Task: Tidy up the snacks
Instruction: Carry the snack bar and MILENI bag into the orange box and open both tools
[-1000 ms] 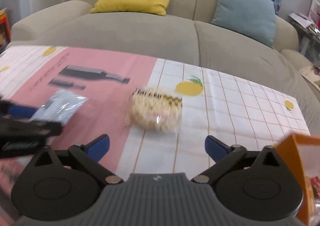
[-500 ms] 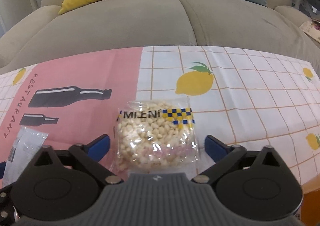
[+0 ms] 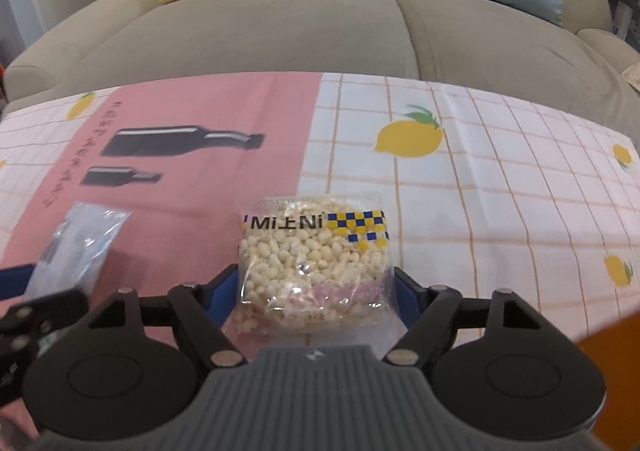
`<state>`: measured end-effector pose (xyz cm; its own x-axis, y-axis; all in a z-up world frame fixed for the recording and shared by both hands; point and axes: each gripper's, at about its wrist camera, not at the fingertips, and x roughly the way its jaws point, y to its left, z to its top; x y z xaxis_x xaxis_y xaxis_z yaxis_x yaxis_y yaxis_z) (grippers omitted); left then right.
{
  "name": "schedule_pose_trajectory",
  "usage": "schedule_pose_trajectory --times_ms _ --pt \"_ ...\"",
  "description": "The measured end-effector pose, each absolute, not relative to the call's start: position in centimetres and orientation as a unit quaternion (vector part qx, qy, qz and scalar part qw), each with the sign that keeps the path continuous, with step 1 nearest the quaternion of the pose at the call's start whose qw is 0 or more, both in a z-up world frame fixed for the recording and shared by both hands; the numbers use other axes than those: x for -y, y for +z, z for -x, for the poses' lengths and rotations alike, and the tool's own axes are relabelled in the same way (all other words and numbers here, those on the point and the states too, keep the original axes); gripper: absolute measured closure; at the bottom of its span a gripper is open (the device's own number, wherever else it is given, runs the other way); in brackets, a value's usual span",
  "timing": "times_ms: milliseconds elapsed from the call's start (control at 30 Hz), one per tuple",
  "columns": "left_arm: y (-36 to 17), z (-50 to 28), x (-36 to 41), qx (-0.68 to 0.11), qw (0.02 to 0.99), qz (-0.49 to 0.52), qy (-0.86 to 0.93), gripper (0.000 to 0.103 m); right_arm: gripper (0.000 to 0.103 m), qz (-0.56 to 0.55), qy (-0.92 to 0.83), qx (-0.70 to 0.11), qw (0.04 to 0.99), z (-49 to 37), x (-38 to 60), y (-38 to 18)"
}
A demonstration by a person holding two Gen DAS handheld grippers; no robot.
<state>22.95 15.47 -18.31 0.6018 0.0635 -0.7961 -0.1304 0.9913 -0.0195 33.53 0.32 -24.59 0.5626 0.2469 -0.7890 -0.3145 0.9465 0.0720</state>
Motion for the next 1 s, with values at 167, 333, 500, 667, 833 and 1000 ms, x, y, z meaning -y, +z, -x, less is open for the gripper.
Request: schedule_pose_trajectory --times_ms 167,333,500,667,833,1000 --pt "-17.7 -21.0 -14.8 -0.447 0.892 0.034 0.051 0.049 0.028 0.036 0.180 -0.438 0.880 -28.8 0.3 -23.5" --pt "-16.4 -18.4 -13.5 -0.443 0.895 0.037 0.028 0.049 0.028 0.034 0.189 -0.435 0.880 -23.9 1.7 -22.2" --pt "-14.7 -15.8 -11.7 -0.440 0.897 0.042 0.005 0.049 0.028 0.034 0.199 -0.434 0.878 -18.7 3.6 -20.8" --pt "-12.4 -13.4 -9.9 -0.434 0.898 0.060 -0.026 0.049 0.028 0.052 0.214 -0.426 0.878 -15.0 5.7 -19.1" --pt "-9.9 -11.9 -8.5 -0.430 0.898 0.078 -0.040 0.049 0.028 0.052 0.210 -0.413 0.885 -12.8 8.4 -16.7" --pt "-7.3 -10.9 -6.3 -0.416 0.903 0.081 -0.064 0.049 0.028 0.039 0.201 -0.386 0.899 -11.1 11.6 -14.0"
